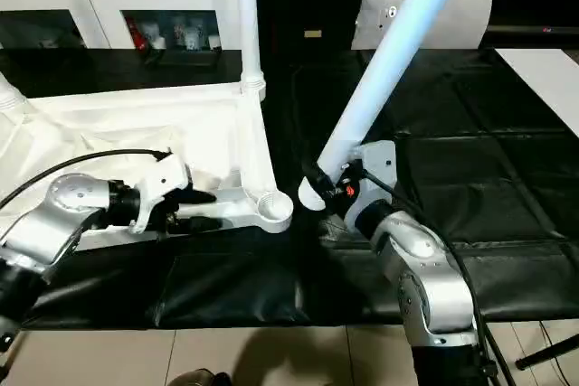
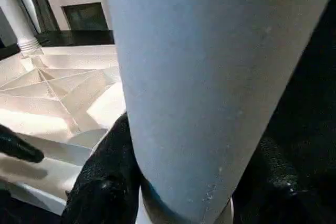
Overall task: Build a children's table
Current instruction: Move to table, then insert table leg to table base
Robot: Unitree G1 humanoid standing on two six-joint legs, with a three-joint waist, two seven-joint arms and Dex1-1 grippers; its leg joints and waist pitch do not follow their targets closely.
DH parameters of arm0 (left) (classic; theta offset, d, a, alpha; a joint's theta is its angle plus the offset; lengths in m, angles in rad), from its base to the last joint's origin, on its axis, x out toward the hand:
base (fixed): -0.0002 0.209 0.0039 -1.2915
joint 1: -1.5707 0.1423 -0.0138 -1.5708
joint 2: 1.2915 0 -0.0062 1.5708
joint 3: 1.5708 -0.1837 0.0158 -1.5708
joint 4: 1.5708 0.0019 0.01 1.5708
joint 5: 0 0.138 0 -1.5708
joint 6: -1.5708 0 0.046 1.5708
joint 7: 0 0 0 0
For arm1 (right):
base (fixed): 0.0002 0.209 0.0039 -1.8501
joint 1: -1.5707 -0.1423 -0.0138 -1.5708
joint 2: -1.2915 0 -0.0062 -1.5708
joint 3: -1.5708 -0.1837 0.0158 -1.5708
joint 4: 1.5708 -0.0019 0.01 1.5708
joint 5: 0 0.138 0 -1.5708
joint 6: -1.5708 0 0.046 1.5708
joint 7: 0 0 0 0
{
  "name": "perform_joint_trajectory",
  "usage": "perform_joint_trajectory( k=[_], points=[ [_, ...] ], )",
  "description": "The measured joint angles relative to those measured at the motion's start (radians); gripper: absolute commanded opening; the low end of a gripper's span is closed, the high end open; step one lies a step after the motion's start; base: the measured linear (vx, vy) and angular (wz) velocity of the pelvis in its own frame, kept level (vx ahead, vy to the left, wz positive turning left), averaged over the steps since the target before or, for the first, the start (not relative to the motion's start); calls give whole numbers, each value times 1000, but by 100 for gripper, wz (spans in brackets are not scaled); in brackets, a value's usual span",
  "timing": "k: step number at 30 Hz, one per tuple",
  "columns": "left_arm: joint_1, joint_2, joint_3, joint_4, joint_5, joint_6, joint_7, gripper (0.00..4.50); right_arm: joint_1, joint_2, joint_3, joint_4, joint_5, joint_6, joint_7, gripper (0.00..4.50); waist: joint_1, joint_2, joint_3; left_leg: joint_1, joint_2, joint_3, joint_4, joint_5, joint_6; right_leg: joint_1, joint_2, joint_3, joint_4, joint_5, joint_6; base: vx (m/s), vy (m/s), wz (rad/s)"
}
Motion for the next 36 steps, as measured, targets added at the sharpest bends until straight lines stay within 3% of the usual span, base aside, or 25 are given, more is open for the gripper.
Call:
perform_joint_trajectory(
  k=[11, 24, 29, 36],
  points=[
    [-41, -60, -13, 99, 24, -13, -12, 118, 1, 2, 11, 0, -4, -1, 2, 188, 0, 0, 0, 3, 0, 6, -3, 0, 1, -2, 0, 5, 0, 0, 0, 0, 0, 0],
    [-49, -45, -13, 121, 50, -39, -45, 1, -3, -10, 35, -7, -3, 9, 30, 188, -3, -2, 1, 2, 1, 8, -5, 0, 1, -4, 0, 7, -1, 0, 0, 0, 0, 0],
    [-49, -33, -25, 121, 84, -102, -52, 0, -40, -20, 83, -18, 11, 72, 74, 188, -5, -2, 1, 0, 1, 9, -5, -1, 1, -7, 0, 8, 0, 0, 0, 0, 0, 0],
    [-51, -40, -24, 140, 101, -176, -64, 0, -138, -37, 142, 14, 5, 89, 138, 188, -2, -3, 1, 0, 1, 10, -5, -1, 1, -7, 0, 8, 0, 0, 0, 0, 0, 0]
  ],
)
